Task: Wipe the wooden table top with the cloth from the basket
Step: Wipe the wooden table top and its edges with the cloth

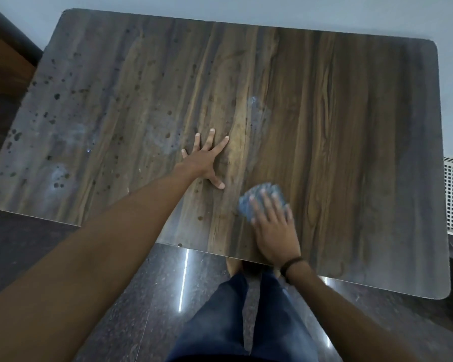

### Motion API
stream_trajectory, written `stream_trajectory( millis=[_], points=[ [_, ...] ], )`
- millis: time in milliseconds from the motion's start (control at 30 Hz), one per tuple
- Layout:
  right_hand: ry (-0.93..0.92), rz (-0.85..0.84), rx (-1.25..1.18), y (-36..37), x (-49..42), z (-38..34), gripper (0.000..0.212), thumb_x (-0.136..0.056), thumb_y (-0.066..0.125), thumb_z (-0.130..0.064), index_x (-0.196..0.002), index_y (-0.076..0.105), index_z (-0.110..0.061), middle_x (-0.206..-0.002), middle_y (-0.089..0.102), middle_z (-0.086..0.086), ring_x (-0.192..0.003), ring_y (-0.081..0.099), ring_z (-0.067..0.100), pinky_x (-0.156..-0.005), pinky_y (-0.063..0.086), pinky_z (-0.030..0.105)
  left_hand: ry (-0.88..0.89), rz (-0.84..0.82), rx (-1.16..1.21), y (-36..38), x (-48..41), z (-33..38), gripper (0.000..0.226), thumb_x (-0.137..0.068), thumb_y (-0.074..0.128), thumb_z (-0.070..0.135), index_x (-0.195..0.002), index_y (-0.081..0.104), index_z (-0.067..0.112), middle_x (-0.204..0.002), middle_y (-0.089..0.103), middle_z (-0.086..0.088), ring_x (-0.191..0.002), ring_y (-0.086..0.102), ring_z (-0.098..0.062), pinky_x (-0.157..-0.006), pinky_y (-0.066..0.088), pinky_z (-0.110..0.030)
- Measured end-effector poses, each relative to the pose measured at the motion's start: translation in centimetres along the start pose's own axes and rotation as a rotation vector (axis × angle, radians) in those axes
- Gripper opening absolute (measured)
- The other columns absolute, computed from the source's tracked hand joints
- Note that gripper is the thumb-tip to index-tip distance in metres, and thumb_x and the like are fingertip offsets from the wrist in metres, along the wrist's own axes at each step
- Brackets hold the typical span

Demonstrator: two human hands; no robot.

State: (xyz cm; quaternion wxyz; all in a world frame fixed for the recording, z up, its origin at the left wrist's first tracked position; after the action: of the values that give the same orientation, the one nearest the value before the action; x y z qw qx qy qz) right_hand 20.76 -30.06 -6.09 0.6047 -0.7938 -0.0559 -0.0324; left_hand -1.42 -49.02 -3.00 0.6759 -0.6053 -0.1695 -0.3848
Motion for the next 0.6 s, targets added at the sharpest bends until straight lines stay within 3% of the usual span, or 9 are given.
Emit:
stream_trajectory(
  millis=[100,133,267,300,367,467,500,600],
  points=[
    [-0.332,-0.051,0.084,0.4,3.9,1.4,0.056,-0.106,0.032,-0.037,-0.160,0.021,-0.029,-0.168,0.016,-0.001,-0.155,0.013,0.022,-0.119,0.028,0.055,-0.004,-0.006,0.007,-0.3,-0.1,0.2,0.149,-0.055,0.092,0.054,-0.152,-0.021,0.048,-0.155,-0.043,0.006,-0.145,-0.033,-0.037,-0.107,0.003,-0.078],
    [-0.295,-0.051,0.104,0.0,2.9,2.7,0.056,-0.106,0.031,-0.038,-0.160,0.021,-0.031,-0.168,0.016,-0.002,-0.155,0.012,0.022,-0.118,0.028,0.056,-0.004,-0.001,0.005,-0.3,-0.1,0.2,0.149,-0.054,0.092,0.054,-0.152,-0.020,0.048,-0.156,-0.043,0.007,-0.145,-0.033,-0.037,-0.107,0.004,-0.078],
    [0.290,0.022,-0.048,-1.2,-0.5,3.8,0.056,-0.106,0.026,-0.038,-0.161,0.017,-0.030,-0.169,0.009,0.001,-0.156,0.003,0.024,-0.122,0.018,0.058,-0.012,0.013,-0.006,-0.2,-0.1,0.2,0.149,-0.054,0.092,0.055,-0.152,-0.020,0.048,-0.157,-0.041,0.007,-0.146,-0.031,-0.037,-0.107,0.006,-0.079],
    [0.300,0.039,-0.036,-0.2,0.6,2.0,0.058,-0.105,0.029,-0.035,-0.161,0.016,-0.028,-0.169,0.007,0.003,-0.156,0.002,0.026,-0.122,0.017,0.059,-0.012,0.016,-0.008,-0.1,-0.1,0.1,0.149,-0.053,0.092,0.055,-0.152,-0.019,0.049,-0.157,-0.041,0.007,-0.146,-0.031,-0.036,-0.107,0.006,-0.079],
    [0.079,-0.006,0.008,1.9,4.8,-2.4,0.062,-0.104,0.038,-0.031,-0.161,0.015,-0.027,-0.169,0.006,0.004,-0.156,0.003,0.027,-0.121,0.021,0.059,-0.012,0.014,-0.003,-0.2,-0.1,0.1,0.149,-0.053,0.093,0.055,-0.152,-0.018,0.049,-0.157,-0.040,0.008,-0.147,-0.030,-0.036,-0.106,0.007,-0.079],
    [-0.176,-0.016,0.041,1.8,6.2,-1.7,0.058,-0.105,0.035,-0.035,-0.161,0.019,-0.029,-0.168,0.015,0.000,-0.155,0.011,0.024,-0.118,0.028,0.057,-0.010,0.019,0.008,-0.2,-0.1,0.2,0.149,-0.052,0.093,0.055,-0.152,-0.017,0.049,-0.158,-0.039,0.008,-0.147,-0.030,-0.036,-0.107,0.006,-0.079],
    [-0.144,-0.004,0.053,1.3,4.7,-0.4,0.058,-0.105,0.034,-0.034,-0.160,0.020,-0.030,-0.167,0.017,0.000,-0.155,0.011,0.024,-0.118,0.028,0.058,-0.010,0.026,0.011,-0.2,0.0,0.2,0.148,-0.052,0.093,0.055,-0.153,-0.016,0.049,-0.158,-0.038,0.008,-0.147,-0.029,-0.036,-0.107,0.006,-0.079],
    [0.227,0.058,-0.042,-0.6,0.1,2.5,0.056,-0.105,0.033,-0.035,-0.160,0.022,-0.030,-0.168,0.016,0.001,-0.155,0.010,0.024,-0.121,0.020,0.059,0.022,0.067,-0.010,0.1,0.4,-0.1,0.143,-0.055,0.091,0.058,-0.154,-0.012,0.049,-0.161,-0.034,0.007,-0.148,-0.028,-0.033,-0.108,0.007,-0.079]
  ],
)
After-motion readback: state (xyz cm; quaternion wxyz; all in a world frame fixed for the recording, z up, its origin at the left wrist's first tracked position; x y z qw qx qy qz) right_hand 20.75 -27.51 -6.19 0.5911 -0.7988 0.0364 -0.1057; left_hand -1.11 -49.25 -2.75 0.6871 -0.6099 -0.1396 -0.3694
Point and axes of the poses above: each hand's wrist, its own x-axis away from the middle knuckle, its own y-axis out of the palm, z = x × y, the point moved 2 cm from there along -x, towards the middle knuckle
